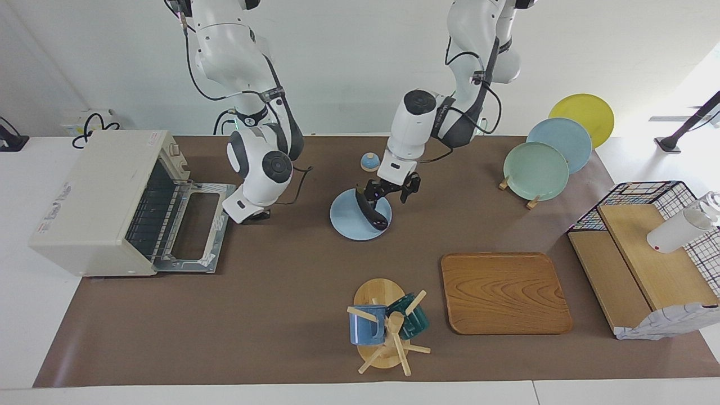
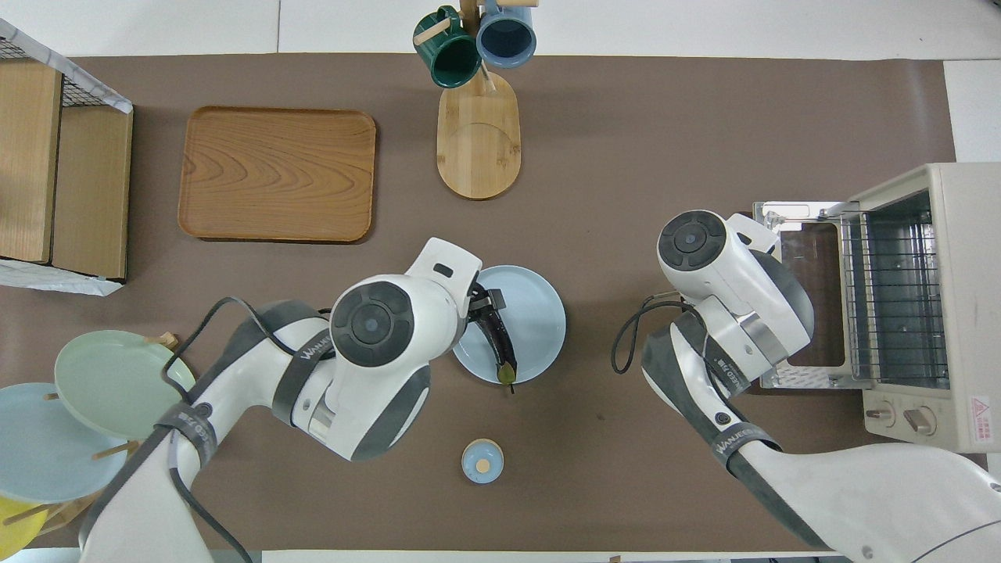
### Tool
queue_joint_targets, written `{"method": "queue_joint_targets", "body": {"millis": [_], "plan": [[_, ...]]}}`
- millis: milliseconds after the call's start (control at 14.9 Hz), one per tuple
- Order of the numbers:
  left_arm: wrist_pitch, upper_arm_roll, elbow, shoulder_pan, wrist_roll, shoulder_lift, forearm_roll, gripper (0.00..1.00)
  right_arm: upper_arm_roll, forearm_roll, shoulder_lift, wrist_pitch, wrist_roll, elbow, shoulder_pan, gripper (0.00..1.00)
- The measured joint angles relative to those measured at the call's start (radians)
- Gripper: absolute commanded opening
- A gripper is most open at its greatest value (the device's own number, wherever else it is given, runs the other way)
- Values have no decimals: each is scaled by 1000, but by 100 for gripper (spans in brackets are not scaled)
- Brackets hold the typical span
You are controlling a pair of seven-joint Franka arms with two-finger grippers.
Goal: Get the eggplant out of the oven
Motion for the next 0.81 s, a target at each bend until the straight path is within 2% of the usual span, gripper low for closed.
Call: {"method": "queue_joint_targets", "body": {"millis": [336, 605, 807], "plan": [[85, 2, -4, -59, -87, 76, 0, 100, 3, -22, -8, 12, -53, -6, -41, 0], [89, 5, 13, -60, -98, 90, 0, 86, 5, -26, -9, 13, -59, -8, -41, 0], [88, 5, 15, -60, -101, 94, 0, 83, 8, -24, -10, 14, -140, -7, -46, 0]]}}
